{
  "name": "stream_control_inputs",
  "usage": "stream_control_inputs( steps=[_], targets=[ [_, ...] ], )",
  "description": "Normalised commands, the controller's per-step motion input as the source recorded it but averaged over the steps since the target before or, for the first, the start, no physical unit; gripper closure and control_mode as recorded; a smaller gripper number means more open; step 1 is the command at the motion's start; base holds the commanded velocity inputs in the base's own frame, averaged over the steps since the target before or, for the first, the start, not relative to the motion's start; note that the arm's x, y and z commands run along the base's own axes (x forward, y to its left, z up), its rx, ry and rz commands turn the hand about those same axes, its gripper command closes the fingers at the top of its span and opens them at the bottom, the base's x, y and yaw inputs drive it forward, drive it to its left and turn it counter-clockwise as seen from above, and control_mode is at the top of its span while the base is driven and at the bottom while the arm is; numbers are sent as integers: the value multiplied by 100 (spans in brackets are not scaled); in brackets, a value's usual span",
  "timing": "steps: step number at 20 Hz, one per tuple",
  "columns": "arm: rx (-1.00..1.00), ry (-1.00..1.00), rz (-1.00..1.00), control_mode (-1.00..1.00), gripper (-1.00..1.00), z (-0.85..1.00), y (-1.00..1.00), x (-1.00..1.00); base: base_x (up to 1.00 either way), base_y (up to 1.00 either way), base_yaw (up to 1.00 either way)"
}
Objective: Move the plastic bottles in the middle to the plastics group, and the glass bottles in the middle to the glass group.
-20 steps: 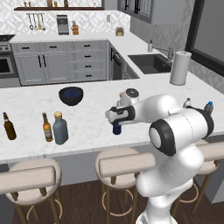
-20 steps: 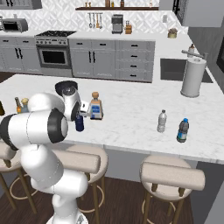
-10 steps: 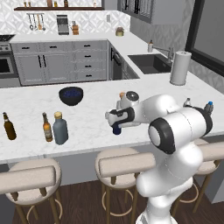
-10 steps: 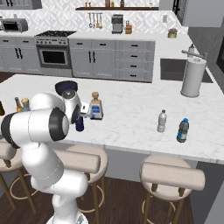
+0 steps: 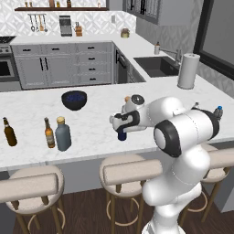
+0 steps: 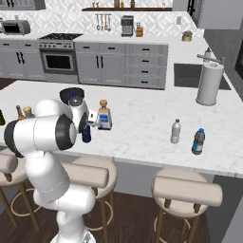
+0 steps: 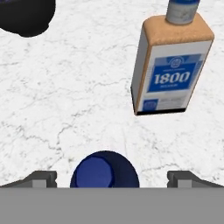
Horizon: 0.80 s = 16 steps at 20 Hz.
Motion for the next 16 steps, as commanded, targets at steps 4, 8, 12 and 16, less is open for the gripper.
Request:
stream_control_inputs(
  steps=[4, 8, 12, 16],
  targets=[
    [3, 0, 0, -100, -100, 0, 2, 4, 0, 0, 0],
    [4, 0, 0, -100, -100, -4, 2, 0, 0, 0, 0],
    [2, 0, 0, -100, 100, -14, 1, 0, 0, 0, 0],
    [0, -9, 0, -100, 100, -18, -9, 5, 0, 0, 0]
  ],
)
